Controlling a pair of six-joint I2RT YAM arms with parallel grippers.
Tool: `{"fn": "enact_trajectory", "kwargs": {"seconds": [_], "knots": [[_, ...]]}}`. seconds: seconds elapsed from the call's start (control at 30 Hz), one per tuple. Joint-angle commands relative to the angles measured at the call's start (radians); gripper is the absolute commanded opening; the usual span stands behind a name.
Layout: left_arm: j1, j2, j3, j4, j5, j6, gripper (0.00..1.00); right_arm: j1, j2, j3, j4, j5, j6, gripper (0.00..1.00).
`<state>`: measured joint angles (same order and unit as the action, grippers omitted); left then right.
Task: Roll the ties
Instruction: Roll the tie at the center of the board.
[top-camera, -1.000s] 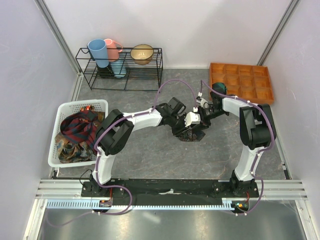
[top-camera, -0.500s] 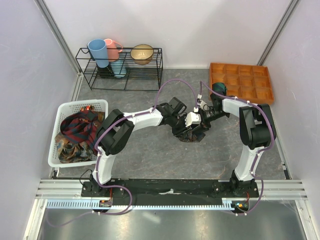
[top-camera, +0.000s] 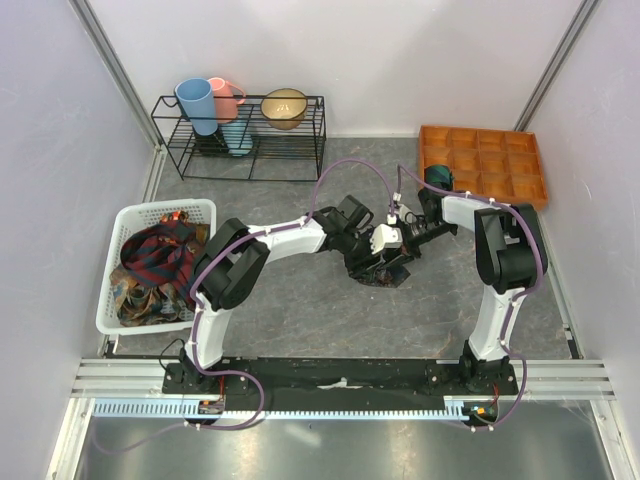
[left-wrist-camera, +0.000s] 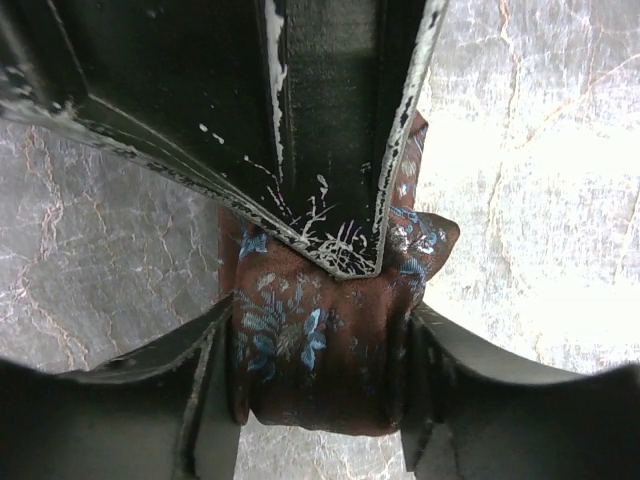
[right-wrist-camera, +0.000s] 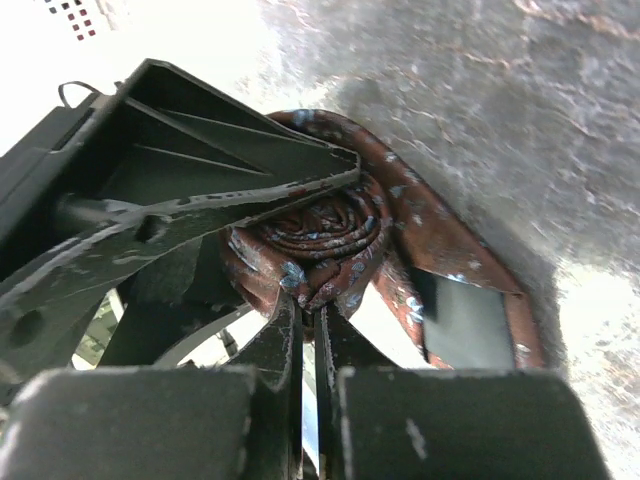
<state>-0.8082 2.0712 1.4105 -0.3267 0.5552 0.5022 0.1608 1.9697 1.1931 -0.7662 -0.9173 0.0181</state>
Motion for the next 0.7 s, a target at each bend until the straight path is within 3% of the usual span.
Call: {"fn": "enact_trajectory", "kwargs": {"seconds": [0.0, 0.43, 0.53, 0.57, 0.63, 0.67], "knots": [[0.003, -0.028, -0.001, 0.081, 0.006, -0.048, 0.63, 0.006, 0.046, -0.018, -0.01, 0.256, -0.072, 0.0], [-0.017, -0.005, 0.011, 0.107, 0.04, -0.019, 0.64, 0.006, 0.047, -0.01, -0.012, 0.383, -0.07, 0.0], [-0.032, 0.009, 0.008, 0.063, -0.001, 0.021, 0.46, 0.006, 0.041, 0.002, -0.013, 0.373, -0.07, 0.0], [-0.036, 0.009, -0.008, 0.054, -0.026, 0.028, 0.35, 0.006, 0.038, 0.013, -0.022, 0.345, -0.073, 0.01], [-0.042, 0.006, -0.031, 0.038, -0.063, 0.044, 0.23, 0.0, 0.017, 0.023, -0.05, 0.33, -0.078, 0.11], [-0.043, 0.007, -0.047, 0.031, -0.073, 0.051, 0.2, -0.006, 0.009, 0.029, -0.064, 0.308, -0.084, 0.21]]}}
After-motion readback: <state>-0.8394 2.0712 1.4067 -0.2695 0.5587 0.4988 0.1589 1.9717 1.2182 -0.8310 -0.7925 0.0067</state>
